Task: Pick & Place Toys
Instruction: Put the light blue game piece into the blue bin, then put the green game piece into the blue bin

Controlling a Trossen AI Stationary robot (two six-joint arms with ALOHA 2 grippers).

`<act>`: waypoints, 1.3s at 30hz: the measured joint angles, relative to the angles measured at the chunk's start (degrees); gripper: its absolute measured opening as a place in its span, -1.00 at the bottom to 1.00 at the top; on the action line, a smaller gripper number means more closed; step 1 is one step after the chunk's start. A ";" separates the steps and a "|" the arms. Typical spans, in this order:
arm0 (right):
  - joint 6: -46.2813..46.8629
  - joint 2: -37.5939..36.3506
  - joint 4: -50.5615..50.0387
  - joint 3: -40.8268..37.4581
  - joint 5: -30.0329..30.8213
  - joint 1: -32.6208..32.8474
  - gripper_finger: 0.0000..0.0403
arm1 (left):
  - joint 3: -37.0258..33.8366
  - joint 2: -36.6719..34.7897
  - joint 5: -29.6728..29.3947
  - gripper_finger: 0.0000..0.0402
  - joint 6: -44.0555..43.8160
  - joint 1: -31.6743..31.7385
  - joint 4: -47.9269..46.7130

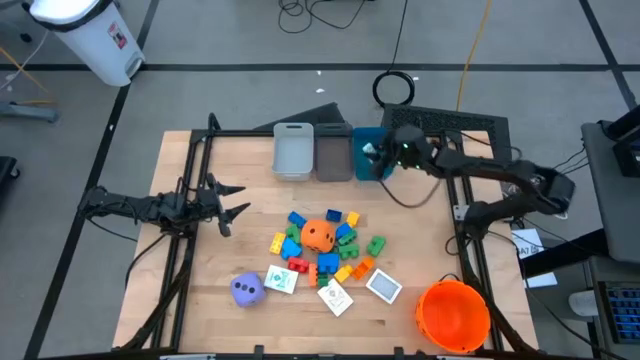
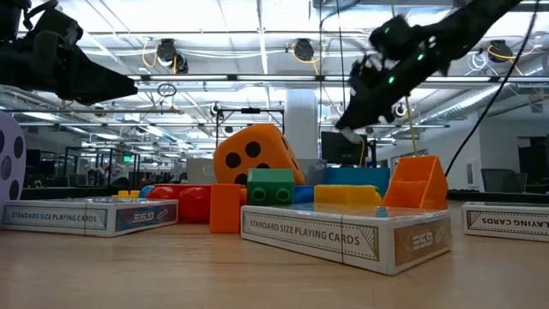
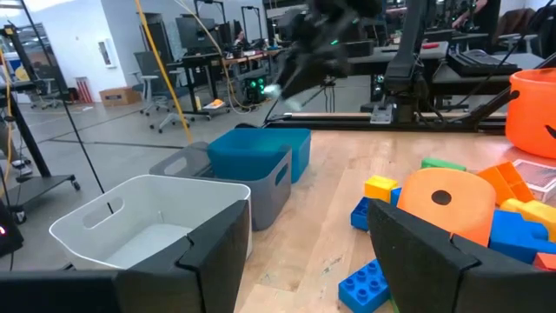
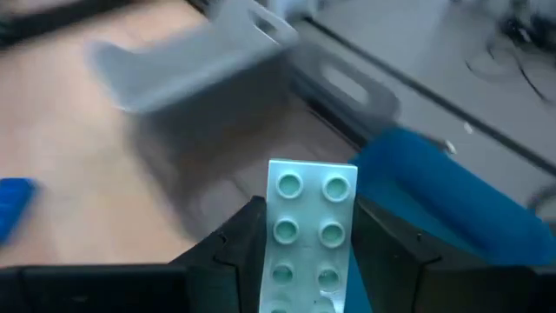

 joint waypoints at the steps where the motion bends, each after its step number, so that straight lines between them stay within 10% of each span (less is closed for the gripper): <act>1: 0.02 1.94 -0.21 0.53 0.02 -1.16 -0.32 | -0.01 0.00 0.00 0.20 0.00 0.00 0.00; 19: 2.60 16.88 6.98 3.01 0.52 -4.53 -0.12 | -0.01 -0.02 0.00 0.20 0.00 -0.01 -0.01; 29: 1.59 6.92 5.93 2.99 0.50 1.23 0.30 | -0.01 -0.01 0.00 0.20 0.00 0.00 -0.01; 39: -7.31 -2.95 10.32 2.99 0.10 19.97 0.29 | 0.00 0.00 0.00 0.20 0.00 0.00 -0.02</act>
